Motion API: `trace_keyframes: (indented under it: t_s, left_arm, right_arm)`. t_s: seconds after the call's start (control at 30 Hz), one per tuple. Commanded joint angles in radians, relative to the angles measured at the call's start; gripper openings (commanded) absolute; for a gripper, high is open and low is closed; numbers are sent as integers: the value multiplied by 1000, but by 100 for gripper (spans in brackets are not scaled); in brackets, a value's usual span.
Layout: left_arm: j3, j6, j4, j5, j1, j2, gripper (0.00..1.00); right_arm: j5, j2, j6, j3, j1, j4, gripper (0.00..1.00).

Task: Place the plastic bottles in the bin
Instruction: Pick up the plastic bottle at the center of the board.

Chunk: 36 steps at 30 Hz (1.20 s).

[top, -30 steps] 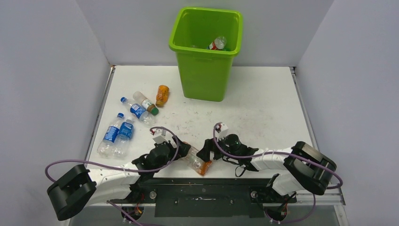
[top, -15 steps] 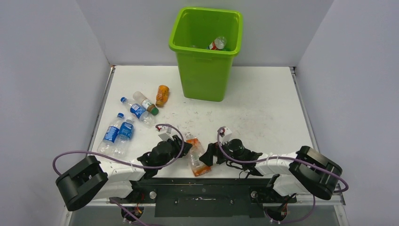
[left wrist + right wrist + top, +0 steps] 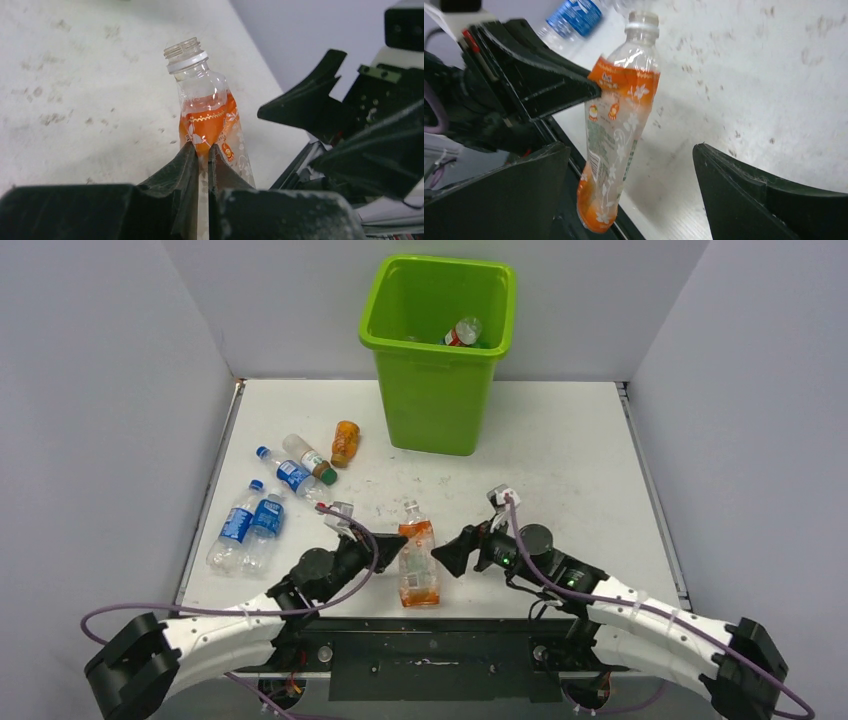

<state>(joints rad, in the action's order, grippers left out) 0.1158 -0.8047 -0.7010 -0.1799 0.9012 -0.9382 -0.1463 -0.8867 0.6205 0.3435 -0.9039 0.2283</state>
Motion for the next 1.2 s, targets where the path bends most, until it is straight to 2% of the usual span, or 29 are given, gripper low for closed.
trace_keyframes:
  t_s: [0.0,0.17,0.27,0.4,0.53,0.67,0.77,1.17]
  left_arm:
    - [20,192,-17,102,0,228,0]
    - [34,304,19,44,70,366,0]
    - [104,396,128,34,125,377,0]
    - [196,507,238,-6,208,362,0]
    - [269,573,319,-34,251,345,0]
    - [292,581,317,-56,255,323,0]
    - [299,576,292,-53,258,293,0]
    - [314,583,232,-72,283,237,0]
  right_arm:
    - [32,120,-66,177,30,-178,100]
    - [-73,60,-54,381,101,-268,100]
    - [-90,7,-75,493,102,-308,99]
    - [-101,-106,-149,657,89,-457,97]
    - [-101,-174,-183,725,67,-543,94]
    - [-80,-181,-185,725,53,-558,90]
    - [-78,-181,-181,719,42,-551,82]
    - [-104,-201,-174,689,31,-528,37]
